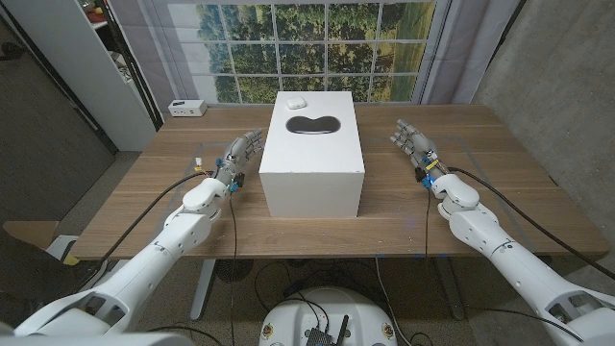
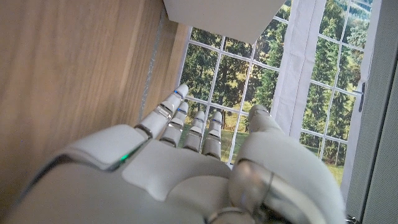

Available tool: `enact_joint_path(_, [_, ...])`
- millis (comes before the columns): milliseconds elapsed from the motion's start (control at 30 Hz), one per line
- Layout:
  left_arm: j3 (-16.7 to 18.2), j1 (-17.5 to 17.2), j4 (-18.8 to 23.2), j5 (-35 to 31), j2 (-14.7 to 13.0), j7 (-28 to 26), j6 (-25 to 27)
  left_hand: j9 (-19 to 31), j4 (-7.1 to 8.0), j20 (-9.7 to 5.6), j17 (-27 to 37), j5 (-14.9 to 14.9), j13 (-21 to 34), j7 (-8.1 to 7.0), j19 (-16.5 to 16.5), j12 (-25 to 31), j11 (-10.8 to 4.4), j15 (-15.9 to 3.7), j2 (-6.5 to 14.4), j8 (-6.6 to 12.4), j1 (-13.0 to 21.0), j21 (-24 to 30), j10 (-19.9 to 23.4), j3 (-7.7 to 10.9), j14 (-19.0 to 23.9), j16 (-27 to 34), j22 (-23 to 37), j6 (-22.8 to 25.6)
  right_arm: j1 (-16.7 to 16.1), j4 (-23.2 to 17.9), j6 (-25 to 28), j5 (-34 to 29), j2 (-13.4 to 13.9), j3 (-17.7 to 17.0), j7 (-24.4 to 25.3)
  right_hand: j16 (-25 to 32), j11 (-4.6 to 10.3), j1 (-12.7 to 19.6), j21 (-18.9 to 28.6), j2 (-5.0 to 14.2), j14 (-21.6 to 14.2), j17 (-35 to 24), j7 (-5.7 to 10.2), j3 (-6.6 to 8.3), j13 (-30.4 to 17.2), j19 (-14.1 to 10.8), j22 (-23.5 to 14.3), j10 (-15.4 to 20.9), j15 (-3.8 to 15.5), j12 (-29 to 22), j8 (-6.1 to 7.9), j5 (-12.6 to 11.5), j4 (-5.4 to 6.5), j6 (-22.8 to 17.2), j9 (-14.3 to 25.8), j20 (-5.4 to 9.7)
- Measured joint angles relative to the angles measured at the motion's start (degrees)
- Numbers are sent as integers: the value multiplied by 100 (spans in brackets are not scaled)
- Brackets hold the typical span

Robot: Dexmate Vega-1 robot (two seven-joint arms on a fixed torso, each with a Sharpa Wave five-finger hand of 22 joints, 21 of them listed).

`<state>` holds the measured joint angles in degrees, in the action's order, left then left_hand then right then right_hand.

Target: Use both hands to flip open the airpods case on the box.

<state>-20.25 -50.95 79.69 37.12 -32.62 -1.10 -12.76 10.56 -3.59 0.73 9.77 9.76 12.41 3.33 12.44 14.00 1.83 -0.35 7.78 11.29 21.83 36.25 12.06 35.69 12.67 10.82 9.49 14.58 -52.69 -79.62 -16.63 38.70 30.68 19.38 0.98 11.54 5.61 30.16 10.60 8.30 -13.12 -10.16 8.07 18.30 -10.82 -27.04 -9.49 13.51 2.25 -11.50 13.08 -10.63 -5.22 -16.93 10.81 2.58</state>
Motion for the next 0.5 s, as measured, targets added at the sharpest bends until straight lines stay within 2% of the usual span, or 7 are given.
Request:
enact_joint_path(67, [14, -77, 250, -11, -95, -26, 60, 0, -6, 0, 0, 22, 0, -25, 0, 0, 0, 4, 5, 0, 55, 0, 12, 6, 4, 0, 0, 25, -105, -133, -5, 2, 18, -14, 68, 0, -19, 19, 0, -19, 0, 4, 0, 5, 0, 0, 0, 21, 0, -4, 0, 0, -5, 0, 0, 0])
enact_joint_path(133, [27, -118, 369, -24, -149, -55, 123, 26, -47, 0, 0, 22, 14, -56, 0, 0, -25, 4, -12, 0, 74, -3, 39, 45, 4, 0, 0, 56, -200, -257, -8, 2, 44, -36, 125, 0, -19, 51, 0, -51, 0, 4, 35, 32, 0, 42, 0, 21, 0, -3, 0, 0, -59, -31, 0, 3])
enact_joint_path(200, [58, -174, 540, -46, -238, -129, 213, 26, -96, 24, 0, 22, 26, -104, -24, 15, -42, 4, -38, 0, 99, -54, 56, 26, 4, 0, 0, 104, -360, -484, -6, -14, 124, -100, 219, -41, -45, 91, 0, -55, 38, 4, 228, 3, -13, 136, 1, -5, 8, -3, 0, 0, -136, -58, 22, -9])
enact_joint_path(233, [65, -191, 578, -46, -257, -129, 213, 26, -135, 54, 0, 22, 26, -112, -55, 21, -62, 4, -63, 0, 124, -73, 76, 18, 4, 0, 0, 112, -360, -484, -3, -20, 124, -100, 230, -60, -62, 124, 0, -78, 90, 4, 242, -11, -24, 185, 0, -23, 5, 21, -21, 0, -170, -68, 27, -59])
enact_joint_path(367, [116, -310, 841, -123, -401, -244, 303, 26, -228, 134, 15, 22, 69, -153, -184, 21, -122, -51, -70, 0, 178, -167, 76, -12, 9, 0, 22, 128, -541, -910, 172, -146, 372, -152, 360, -61, -78, 160, -28, -114, 208, 4, 213, -18, -53, 351, 1, -86, -1, 36, -66, 0, -223, -24, 26, -225])
enact_joint_path(500, [194, -443, 1074, -216, -555, -373, 352, 53, -381, 169, 48, 22, 131, -279, -413, 21, -146, -12, -155, 0, 274, -334, -21, -117, -179, 0, 27, 91, -608, -1175, 383, -261, 563, -182, 452, -84, -79, 174, -28, -129, 269, 4, 153, -42, -53, 404, -26, -86, -2, 36, -66, 0, -247, -8, 26, -278])
